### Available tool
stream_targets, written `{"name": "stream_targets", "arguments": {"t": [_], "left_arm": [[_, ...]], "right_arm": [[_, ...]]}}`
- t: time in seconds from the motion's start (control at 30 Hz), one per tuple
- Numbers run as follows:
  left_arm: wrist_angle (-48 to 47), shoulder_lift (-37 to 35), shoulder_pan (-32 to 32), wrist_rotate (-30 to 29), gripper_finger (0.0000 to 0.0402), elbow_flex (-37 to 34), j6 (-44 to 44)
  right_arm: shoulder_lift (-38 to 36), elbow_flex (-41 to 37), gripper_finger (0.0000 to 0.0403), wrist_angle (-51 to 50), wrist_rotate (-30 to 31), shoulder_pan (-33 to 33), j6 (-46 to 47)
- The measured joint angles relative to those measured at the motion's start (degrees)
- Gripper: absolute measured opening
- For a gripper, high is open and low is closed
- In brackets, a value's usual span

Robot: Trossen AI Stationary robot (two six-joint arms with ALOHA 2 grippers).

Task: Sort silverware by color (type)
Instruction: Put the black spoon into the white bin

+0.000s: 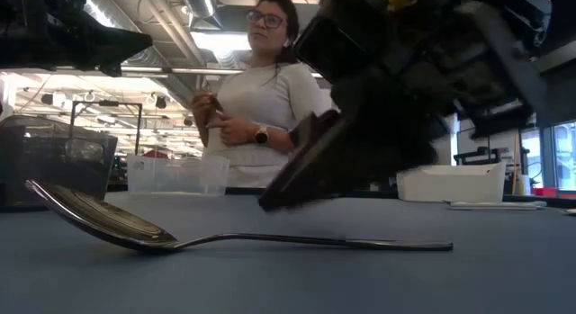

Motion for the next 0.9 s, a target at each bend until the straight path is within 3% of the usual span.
{"name": "stream_targets", "arguments": {"t": [0.47,0.6,0.8,0.9], "left_arm": [[0.18,0.00,0.02,-0.02,0.0005,-0.02,-1.04],[0.12,0.00,0.02,-0.02,0.0005,-0.02,-1.05],[0.13,0.02,0.02,-0.02,0.0005,-0.02,-1.06],[0.13,0.01,0.02,-0.02,0.0005,-0.02,-1.05]], "right_arm": [[3.63,1.59,0.0135,-0.39,4.05,1.49,0.31],[3.63,1.56,0.0104,-1.00,4.47,1.47,0.31],[3.60,1.52,0.0020,-2.77,5.98,1.04,-0.94],[3.57,1.50,0.0009,-2.92,4.79,0.09,-1.35]]}}
